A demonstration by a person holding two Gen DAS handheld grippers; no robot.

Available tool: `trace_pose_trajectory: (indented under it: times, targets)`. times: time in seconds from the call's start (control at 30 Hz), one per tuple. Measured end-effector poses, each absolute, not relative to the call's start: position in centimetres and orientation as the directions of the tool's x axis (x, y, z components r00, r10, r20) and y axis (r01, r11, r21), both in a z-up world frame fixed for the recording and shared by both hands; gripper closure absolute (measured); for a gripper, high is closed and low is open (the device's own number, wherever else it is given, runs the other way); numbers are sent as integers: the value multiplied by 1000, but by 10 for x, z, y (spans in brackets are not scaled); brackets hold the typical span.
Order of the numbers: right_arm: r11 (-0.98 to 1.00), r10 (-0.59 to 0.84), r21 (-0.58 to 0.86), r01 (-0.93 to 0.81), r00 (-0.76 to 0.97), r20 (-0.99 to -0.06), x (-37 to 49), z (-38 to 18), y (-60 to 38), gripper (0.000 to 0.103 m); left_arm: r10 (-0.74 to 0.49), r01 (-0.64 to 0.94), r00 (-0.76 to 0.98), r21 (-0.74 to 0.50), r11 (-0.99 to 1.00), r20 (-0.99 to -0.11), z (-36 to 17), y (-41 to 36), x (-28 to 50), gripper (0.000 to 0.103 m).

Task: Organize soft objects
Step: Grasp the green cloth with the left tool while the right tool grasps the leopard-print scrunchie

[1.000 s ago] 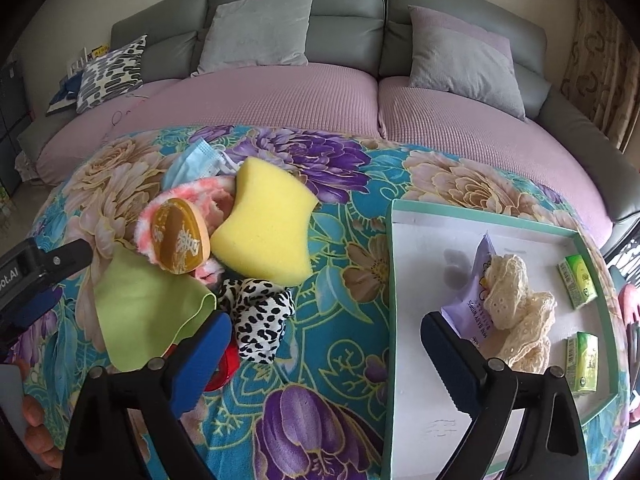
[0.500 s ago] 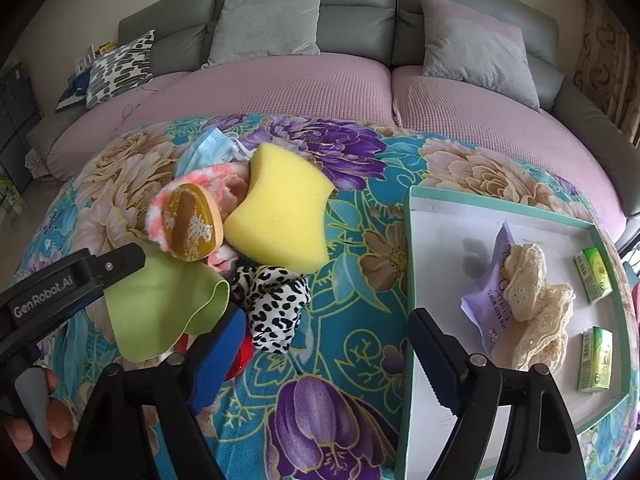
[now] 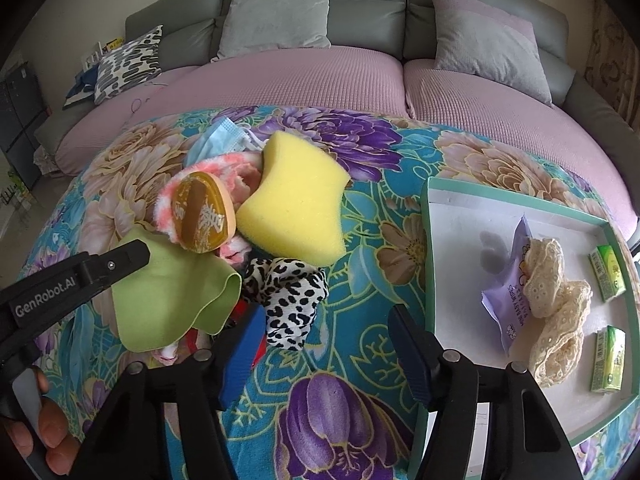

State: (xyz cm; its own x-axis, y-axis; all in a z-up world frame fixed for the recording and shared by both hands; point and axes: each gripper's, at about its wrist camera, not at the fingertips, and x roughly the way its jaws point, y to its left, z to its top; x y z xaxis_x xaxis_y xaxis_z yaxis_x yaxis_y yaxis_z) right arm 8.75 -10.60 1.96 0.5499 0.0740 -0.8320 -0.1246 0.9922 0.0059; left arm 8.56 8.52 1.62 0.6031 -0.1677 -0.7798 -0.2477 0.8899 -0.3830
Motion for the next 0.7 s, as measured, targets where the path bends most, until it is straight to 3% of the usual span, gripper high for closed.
trace_pose_trajectory:
  times: [0.4,0.7]
  targets:
    - [988,124,53,-148,524,-843,90,12,-105,54,-137,-277,603,-367,888,-786,22,92,81,81]
    - [982,156,77,-172,504,-850,92,6,-99,76,-120,-275,611,-352,895,-783,32,94,75,78]
